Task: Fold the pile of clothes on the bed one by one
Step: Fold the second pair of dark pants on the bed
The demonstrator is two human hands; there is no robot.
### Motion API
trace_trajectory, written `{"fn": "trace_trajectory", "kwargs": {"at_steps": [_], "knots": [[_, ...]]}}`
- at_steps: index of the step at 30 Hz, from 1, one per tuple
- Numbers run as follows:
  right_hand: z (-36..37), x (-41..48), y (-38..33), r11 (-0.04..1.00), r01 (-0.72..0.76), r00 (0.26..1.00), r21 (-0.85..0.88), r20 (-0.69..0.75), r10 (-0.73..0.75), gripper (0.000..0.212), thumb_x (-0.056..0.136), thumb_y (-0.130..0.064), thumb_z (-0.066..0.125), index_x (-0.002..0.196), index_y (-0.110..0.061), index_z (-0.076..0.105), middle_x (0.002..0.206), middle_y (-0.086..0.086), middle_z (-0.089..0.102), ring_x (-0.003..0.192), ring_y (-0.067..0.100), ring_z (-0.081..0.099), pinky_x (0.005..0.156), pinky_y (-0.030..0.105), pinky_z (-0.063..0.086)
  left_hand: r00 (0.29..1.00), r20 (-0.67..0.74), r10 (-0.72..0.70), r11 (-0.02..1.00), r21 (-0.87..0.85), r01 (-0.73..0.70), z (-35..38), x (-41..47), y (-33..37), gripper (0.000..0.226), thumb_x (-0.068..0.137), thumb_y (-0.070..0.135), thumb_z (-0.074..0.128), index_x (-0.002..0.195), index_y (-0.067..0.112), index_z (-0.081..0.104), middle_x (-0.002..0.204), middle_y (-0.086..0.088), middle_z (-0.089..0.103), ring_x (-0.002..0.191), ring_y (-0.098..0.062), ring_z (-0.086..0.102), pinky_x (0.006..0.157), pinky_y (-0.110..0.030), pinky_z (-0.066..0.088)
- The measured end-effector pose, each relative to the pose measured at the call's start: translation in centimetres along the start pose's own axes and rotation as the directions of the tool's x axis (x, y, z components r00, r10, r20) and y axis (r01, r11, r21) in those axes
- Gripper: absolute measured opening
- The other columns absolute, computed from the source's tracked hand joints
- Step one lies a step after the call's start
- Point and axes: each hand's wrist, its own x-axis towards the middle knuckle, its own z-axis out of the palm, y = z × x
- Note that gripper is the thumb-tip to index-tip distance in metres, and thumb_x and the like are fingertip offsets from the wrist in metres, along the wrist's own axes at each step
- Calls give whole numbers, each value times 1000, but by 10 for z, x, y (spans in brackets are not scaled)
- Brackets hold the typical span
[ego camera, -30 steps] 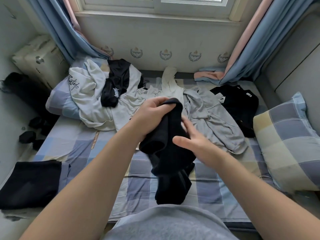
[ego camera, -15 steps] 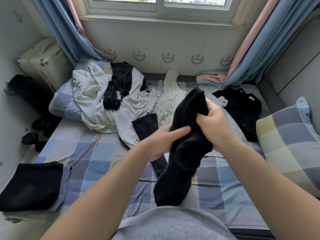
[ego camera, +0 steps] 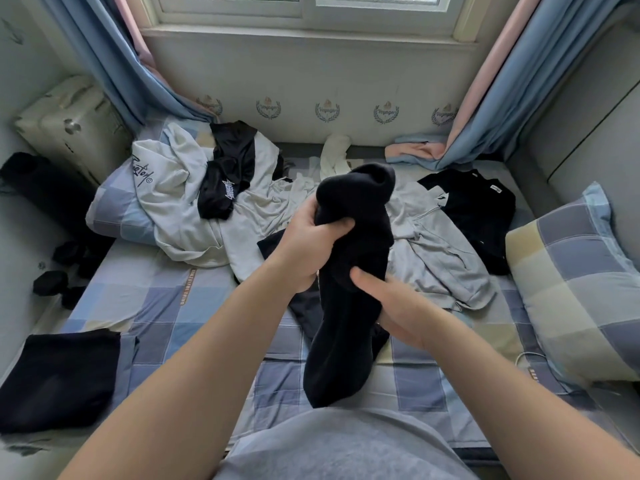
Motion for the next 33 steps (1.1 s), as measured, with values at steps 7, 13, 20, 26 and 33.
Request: {"fn": "trace_trajectory", "kwargs": {"at_steps": [7,13,20,26,33], "knots": [[-14,4,21,883,-33,994,-468,-106,-19,20,92,-26,72,111,-31,73,111,-11,75,106,8,70,95,34,54,966,-260,-10,990,-139,-28,-5,18,12,34,96,1,61,128,12,58,117,-8,72,103,-25,72,77,-36,60],[-14,-3,-6,937,273,874,-219,-351,-336,17,97,-6,64,95,-16,77,95,11,78,91,24,75,74,29,60,979,-36,-202,978,-60,200,-21,14,7,51,96,51,60,136,19,57,132,-10,66,118,-30,66,104,-54,50],[-16,-4,-69,837,492,712,-241,-442,-546,19,97,-8,62,102,-19,76,100,7,78,101,23,73,84,31,58,920,260,-293,839,531,117,2,-19,-59,44,75,50,79,114,30,74,109,12,76,104,-9,71,96,-34,55],[-35,-7,-78,880,334,725,-338,-504,-469,16,102,-17,58,104,-19,74,101,5,78,100,22,73,87,44,60,992,86,-89,698,716,1,-23,-14,-62,27,99,46,57,103,25,73,98,11,75,95,-11,69,92,-47,54],[-40,-14,-33,940,205,820,-273,-477,-317,34,101,-21,60,132,-33,53,125,-9,65,112,14,67,88,37,57,968,-25,251,607,783,-137,-29,-7,-20,27,105,39,44,117,26,65,109,8,69,102,-12,61,89,-34,47]]}}
